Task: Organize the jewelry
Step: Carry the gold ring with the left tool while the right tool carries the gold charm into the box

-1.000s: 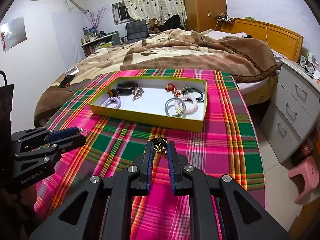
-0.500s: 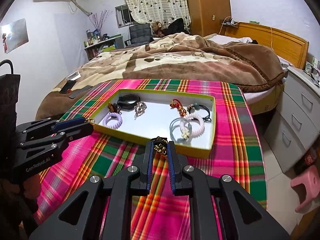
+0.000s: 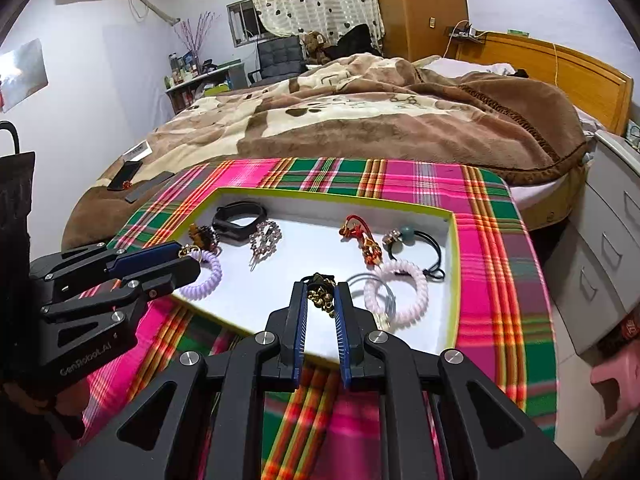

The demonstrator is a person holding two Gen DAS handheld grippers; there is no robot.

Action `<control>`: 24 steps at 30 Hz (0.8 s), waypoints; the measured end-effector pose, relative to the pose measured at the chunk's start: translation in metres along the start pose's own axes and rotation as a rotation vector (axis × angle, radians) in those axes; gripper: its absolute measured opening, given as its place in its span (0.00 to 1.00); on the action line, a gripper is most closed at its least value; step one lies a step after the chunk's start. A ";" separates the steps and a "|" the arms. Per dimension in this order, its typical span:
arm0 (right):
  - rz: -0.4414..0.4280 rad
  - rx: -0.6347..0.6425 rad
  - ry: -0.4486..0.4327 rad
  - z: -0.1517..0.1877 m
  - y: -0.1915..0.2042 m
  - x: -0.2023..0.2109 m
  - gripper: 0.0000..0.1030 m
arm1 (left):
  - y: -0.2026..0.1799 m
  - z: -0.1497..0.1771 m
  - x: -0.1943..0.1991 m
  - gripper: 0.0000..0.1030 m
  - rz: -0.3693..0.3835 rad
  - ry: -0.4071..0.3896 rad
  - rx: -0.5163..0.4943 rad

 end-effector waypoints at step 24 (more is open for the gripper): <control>-0.015 0.005 0.111 -0.004 -0.008 -0.065 0.14 | 0.018 0.000 -0.063 0.21 -0.034 0.120 0.013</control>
Point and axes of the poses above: each gripper's, at about its wrist camera, not at the fingertips, and x roughly against the way its jaws point, y to its left, z to its underside, the point moved 1 cm from there along -x, roughly the way its jaws point, and after that the axes turned 14 degrees about x, right-handed, at the moved point
